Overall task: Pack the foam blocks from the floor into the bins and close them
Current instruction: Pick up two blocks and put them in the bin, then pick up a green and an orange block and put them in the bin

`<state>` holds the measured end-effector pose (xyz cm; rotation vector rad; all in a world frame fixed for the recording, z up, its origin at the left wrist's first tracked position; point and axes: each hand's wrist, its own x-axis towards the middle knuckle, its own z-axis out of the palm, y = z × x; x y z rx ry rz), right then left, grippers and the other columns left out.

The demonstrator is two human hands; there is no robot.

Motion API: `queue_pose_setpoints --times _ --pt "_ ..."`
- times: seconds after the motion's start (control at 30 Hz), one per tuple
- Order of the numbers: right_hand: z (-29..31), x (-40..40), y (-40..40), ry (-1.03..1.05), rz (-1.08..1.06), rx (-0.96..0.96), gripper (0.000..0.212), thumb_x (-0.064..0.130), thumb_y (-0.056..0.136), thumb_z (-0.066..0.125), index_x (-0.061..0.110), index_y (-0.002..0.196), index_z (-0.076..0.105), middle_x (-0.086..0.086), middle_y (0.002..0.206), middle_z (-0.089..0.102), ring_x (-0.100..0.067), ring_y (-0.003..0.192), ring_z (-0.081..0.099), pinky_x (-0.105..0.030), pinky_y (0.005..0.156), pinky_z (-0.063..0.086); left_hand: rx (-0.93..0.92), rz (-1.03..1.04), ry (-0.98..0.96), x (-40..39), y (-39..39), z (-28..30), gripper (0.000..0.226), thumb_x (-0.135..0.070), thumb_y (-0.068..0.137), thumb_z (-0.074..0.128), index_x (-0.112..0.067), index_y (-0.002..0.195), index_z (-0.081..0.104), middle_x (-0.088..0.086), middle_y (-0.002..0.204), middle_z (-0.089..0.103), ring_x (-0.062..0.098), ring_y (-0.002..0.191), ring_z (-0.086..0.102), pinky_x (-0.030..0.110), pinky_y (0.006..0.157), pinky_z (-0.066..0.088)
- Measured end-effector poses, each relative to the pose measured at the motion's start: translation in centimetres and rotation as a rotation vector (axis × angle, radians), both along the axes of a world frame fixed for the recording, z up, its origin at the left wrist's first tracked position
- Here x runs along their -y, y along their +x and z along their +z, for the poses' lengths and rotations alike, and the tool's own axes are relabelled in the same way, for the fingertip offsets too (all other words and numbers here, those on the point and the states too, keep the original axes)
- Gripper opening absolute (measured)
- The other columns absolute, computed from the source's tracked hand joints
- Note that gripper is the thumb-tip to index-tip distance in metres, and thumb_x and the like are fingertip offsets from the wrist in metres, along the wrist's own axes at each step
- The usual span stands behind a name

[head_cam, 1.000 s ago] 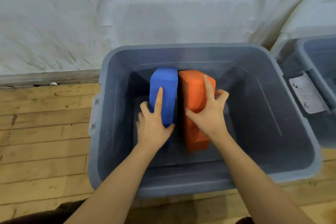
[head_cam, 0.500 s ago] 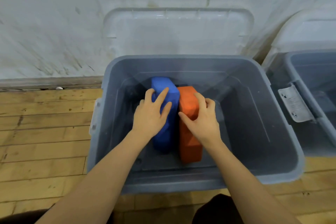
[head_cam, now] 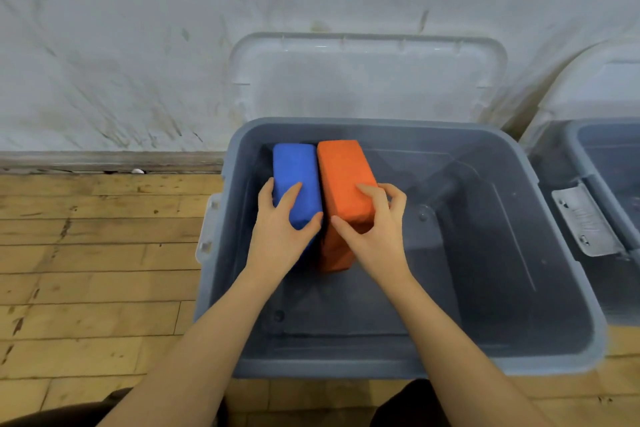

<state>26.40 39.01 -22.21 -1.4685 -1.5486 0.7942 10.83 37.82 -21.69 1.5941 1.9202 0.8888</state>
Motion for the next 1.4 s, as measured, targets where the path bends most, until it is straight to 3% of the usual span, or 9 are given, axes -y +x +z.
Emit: queue_pose_setpoints --times 0.1,0.2,0.37,0.5,0.77,0.9,1.03,1.2,1.4 --pt "-1.5 -0.8 -1.0 -0.051 0.114 0.063 0.064 0.015 0.074 0.076 0.019 0.129 0.044 -0.003 0.132 0.021 -0.018 0.124 0.035 -0.009 0.098 0.031 -0.119 -0.006 -0.016 -0.5 -1.4 -1.2 0.059 -0.034 0.089 0.061 -0.017 0.141 0.039 0.011 0.156 0.009 0.024 0.140 0.019 0.031 0.099 0.036" --pt "-2.8 -0.9 -1.1 -0.175 0.200 0.268 0.077 0.027 0.076 0.075 0.032 0.141 0.033 -0.003 0.135 0.019 -0.022 0.127 0.034 -0.038 0.098 0.042 -0.395 -0.065 -0.023 -0.5 -2.4 -2.1 0.054 -0.031 0.091 0.055 -0.009 0.139 0.042 0.020 0.153 0.019 0.037 0.135 0.025 0.045 0.103 0.033" --pt "-2.7 -0.1 -1.7 -0.183 0.198 0.243 0.074 0.025 0.079 0.074 0.030 0.143 0.036 -0.006 0.139 0.018 -0.025 0.129 0.031 -0.036 0.103 0.039 -0.528 -0.091 -0.033 0.3 -3.0 -1.5 0.052 -0.028 0.087 0.062 -0.004 0.132 0.050 0.025 0.142 0.039 0.043 0.123 0.043 0.049 0.096 0.040" --pt "-0.6 -0.2 -0.6 -0.203 0.199 0.457 0.065 0.038 0.083 0.066 0.034 0.141 0.037 -0.004 0.146 0.019 -0.026 0.133 0.025 -0.047 0.095 0.042 -0.532 -0.135 0.060 0.1 -2.0 0.2 0.043 -0.022 0.086 0.063 -0.001 0.123 0.057 0.024 0.130 0.052 0.042 0.115 0.051 0.049 0.093 0.043" --pt "4.6 2.6 8.2 0.075 -0.141 0.427 0.030 0.024 0.091 0.056 0.015 0.120 0.062 -0.005 0.114 0.057 -0.028 0.098 0.057 -0.041 0.080 0.048 -0.404 -0.480 0.234 -2.2 6.9 5.4 0.049 -0.035 0.084 0.035 -0.006 0.113 0.062 0.011 0.118 0.061 0.034 0.104 0.057 0.044 0.087 0.042" --pt "5.6 7.5 12.9 0.161 -0.368 0.410 0.031 0.027 0.090 0.050 0.012 0.114 0.064 -0.004 0.107 0.061 -0.024 0.093 0.060 -0.041 0.076 0.051 -0.257 -0.766 0.344 -1.0 13.4 6.6 0.046 -0.033 0.085 0.037 -0.006 0.113 0.062 0.011 0.115 0.062 0.032 0.099 0.059 0.042 0.086 0.045" --pt "5.5 14.6 16.3 0.160 -0.659 0.412 0.026 0.023 0.092 0.049 0.012 0.111 0.064 0.001 0.101 0.061 -0.016 0.092 0.059 -0.027 0.077 0.047 -0.062 -0.993 0.379 3.0 19.8 7.4 0.035 -0.024 0.088 0.046 -0.006 0.114 0.062 0.008 0.114 0.061 0.029 0.099 0.058 0.040 0.086 0.047" --pt "2.4 27.7 19.7 -0.042 -1.022 0.404 0.025 0.023 0.089 0.051 0.014 0.109 0.065 0.000 0.097 0.059 -0.020 0.093 0.060 -0.034 0.079 0.047 0.071 -1.319 0.412 12.7 26.6 5.0 0.038 -0.026 0.087 0.041 -0.003 0.109 0.063 0.011 0.105 0.064 0.033 0.091 0.059 0.045 0.079 0.050" --pt "-5.7 41.3 20.5 -0.497 -1.191 0.449 0.038 0.031 0.091 0.056 0.018 0.127 0.056 -0.006 0.118 0.055 -0.031 0.109 0.050 -0.039 0.088 0.042 -0.046 -1.553 0.079 22.9 30.3 -4.1 0.051 -0.038 0.086 0.038 -0.004 0.118 0.058 0.015 0.123 0.054 0.036 0.110 0.052 0.047 0.093 0.044"
